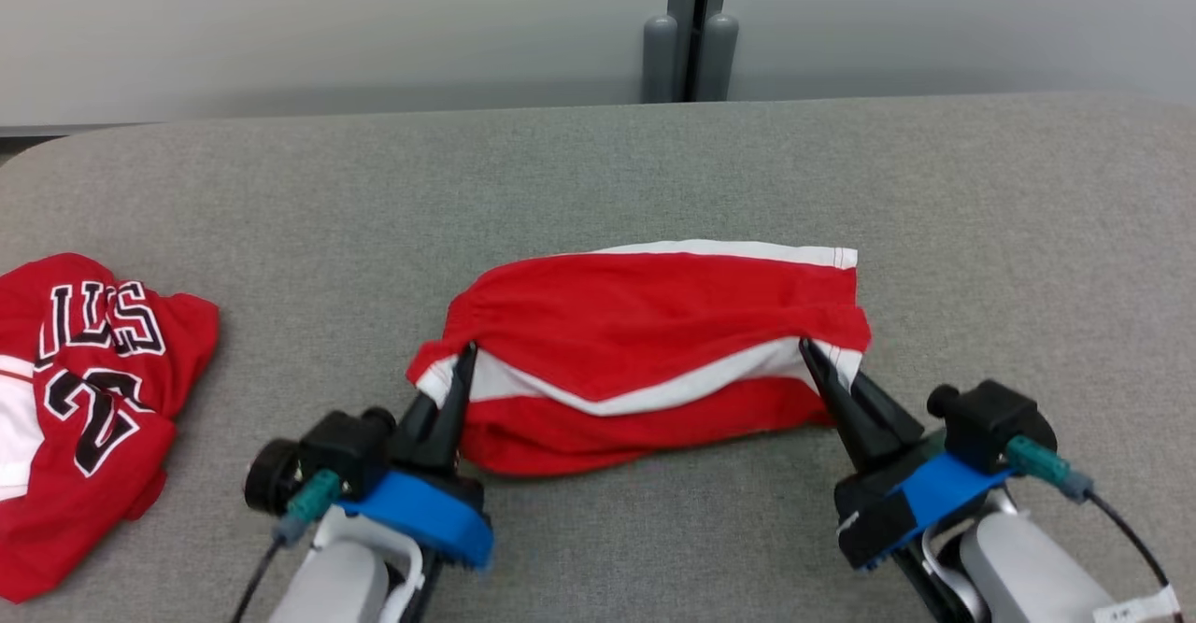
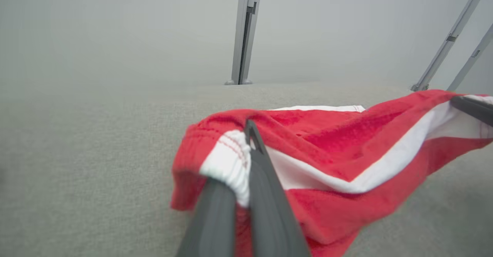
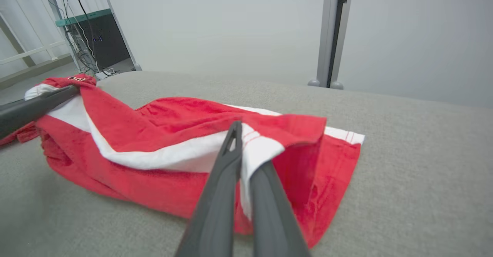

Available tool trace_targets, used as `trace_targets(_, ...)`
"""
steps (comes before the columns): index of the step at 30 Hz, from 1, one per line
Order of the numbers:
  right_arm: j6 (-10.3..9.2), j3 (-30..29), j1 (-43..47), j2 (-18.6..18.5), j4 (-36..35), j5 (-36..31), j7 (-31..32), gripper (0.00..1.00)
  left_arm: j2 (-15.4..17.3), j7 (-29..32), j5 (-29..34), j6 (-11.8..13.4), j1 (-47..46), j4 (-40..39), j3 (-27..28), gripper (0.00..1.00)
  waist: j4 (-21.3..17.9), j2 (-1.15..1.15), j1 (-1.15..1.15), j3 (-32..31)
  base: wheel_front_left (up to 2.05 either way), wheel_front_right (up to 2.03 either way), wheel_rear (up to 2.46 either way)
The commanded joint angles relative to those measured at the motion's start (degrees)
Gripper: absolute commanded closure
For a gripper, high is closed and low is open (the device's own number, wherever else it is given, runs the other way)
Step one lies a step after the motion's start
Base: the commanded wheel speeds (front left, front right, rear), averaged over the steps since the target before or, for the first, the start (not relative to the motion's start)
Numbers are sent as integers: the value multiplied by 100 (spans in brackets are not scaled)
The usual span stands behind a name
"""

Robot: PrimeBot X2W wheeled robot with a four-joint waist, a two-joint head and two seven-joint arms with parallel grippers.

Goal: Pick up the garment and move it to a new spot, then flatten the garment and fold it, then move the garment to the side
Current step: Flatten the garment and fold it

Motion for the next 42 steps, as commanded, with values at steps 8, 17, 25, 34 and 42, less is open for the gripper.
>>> trace_targets(8, 3, 29, -2136, -85, 92, 150, -22, 100, 580, 224, -218, -8, -2215, -195, 131, 100, -230, 0, 0, 700, 0, 0, 0)
trace_targets(17, 2, -19, -4657, -156, 745, 299, -22, 100, 748, 332, -541, -8, -4819, 120, 101, 100, -369, 0, 0, 1474, 0, 0, 0)
trace_targets(25, 2, -329, -5901, -272, 1334, 611, -21, 100, 657, 174, -736, -9, -6240, 673, -157, 100, -404, 0, 0, 1716, 0, 0, 0)
trace_targets(34, 2, 194, -5398, -383, 1385, 1020, -22, 100, 609, 21, -1024, -8, -5812, 1048, -646, 100, -408, 0, 0, 1872, 0, 0, 0)
trace_targets(42, 3, 452, -4081, -449, 879, 1167, -22, 100, 586, -16, -1038, 90, -4199, 610, -364, 100, -462, 0, 0, 1835, 0, 0, 0)
